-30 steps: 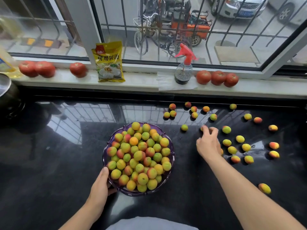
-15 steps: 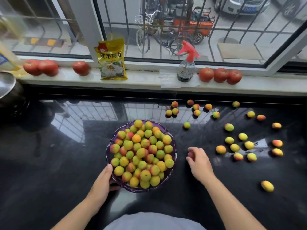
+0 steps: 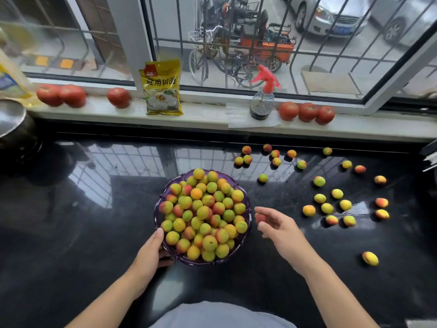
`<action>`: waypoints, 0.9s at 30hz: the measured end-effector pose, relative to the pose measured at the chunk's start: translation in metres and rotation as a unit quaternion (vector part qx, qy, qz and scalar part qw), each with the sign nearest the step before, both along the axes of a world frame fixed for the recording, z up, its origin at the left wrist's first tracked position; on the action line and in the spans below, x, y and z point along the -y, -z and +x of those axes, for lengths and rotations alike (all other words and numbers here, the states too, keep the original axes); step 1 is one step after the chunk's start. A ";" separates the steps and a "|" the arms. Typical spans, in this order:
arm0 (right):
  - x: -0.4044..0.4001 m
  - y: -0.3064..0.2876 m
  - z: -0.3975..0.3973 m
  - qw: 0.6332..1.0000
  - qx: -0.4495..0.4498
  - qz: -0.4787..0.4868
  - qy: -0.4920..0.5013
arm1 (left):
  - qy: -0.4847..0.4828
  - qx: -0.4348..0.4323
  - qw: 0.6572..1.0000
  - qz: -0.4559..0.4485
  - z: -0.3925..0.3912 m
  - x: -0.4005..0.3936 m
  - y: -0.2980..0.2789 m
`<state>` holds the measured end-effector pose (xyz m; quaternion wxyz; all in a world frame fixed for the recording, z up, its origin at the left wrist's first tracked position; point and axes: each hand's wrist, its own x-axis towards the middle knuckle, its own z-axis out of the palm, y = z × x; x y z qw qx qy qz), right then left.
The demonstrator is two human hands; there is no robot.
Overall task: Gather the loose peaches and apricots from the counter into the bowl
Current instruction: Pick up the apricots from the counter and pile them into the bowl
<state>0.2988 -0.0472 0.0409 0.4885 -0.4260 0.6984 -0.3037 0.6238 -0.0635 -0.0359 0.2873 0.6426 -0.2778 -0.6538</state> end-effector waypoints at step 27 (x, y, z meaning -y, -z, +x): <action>0.038 0.008 0.025 0.903 -0.336 -0.115 -0.242 | -0.081 0.001 0.993 0.091 -0.017 -0.004 -0.031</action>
